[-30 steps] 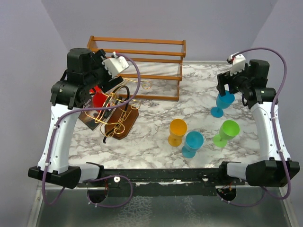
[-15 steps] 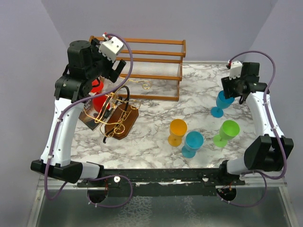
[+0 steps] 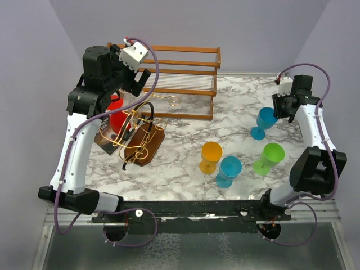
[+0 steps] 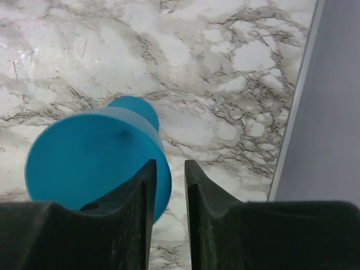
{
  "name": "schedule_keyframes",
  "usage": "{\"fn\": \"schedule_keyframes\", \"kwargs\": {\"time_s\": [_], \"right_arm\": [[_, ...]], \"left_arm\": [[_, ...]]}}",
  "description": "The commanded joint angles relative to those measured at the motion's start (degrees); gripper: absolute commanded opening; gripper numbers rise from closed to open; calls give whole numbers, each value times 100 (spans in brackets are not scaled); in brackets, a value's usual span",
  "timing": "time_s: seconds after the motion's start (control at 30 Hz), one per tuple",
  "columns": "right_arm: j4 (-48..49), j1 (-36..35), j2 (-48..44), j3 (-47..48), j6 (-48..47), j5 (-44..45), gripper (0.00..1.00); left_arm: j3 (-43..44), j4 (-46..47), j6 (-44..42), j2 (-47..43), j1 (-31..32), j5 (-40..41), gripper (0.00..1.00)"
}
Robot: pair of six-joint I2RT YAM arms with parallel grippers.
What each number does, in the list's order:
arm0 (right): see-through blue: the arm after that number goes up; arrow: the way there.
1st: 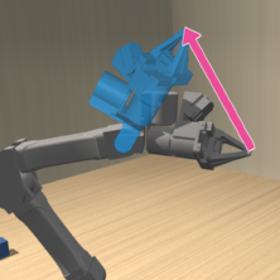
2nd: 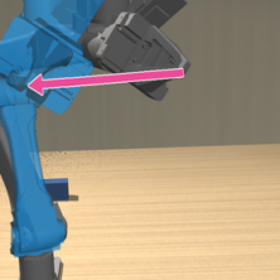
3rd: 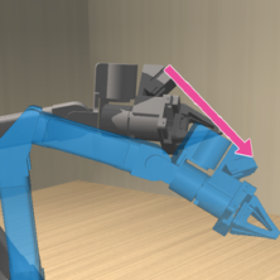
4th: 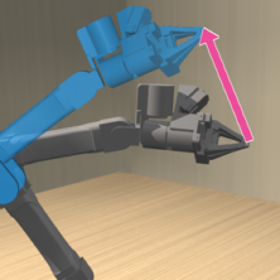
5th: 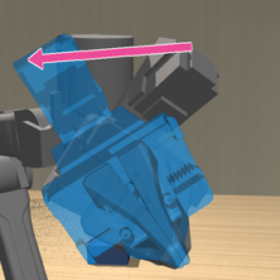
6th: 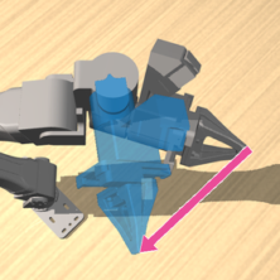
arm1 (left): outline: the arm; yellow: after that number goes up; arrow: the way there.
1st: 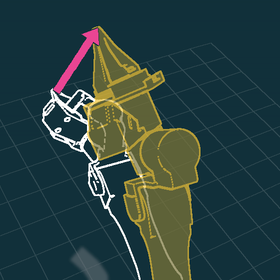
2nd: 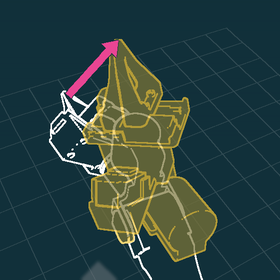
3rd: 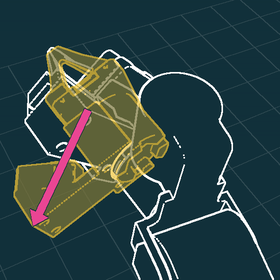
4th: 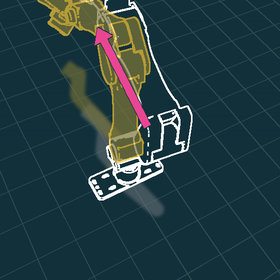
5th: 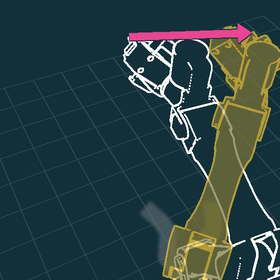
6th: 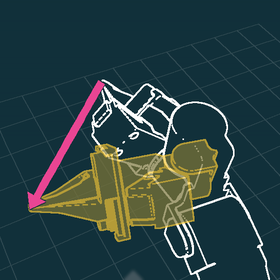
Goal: Place the wine glass upside down on the wine glass rack
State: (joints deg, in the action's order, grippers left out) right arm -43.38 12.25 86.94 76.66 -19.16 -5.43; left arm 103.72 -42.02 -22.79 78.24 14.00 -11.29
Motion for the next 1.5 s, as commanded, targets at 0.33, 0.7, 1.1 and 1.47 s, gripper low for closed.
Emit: {"fn": "schedule_keyframes", "kwargs": {"time_s": [0.33,0.7,1.1,1.47], "right_arm": [[-563,5,382,1246,-174,-1638,1],[-547,-75,-29,3858,638,-2747,1],[544,-1065,54,4477,1762,-4038,1],[851,-1858,52,4146,1885,-4164,1]], "left_arm": [[29,559,524,80,1,733,95],[35,1237,2120,106,-3,-257,99],[-343,3069,5607,573,20,-2699,83],[-424,3596,6450,1019,425,-2874,76]]}}
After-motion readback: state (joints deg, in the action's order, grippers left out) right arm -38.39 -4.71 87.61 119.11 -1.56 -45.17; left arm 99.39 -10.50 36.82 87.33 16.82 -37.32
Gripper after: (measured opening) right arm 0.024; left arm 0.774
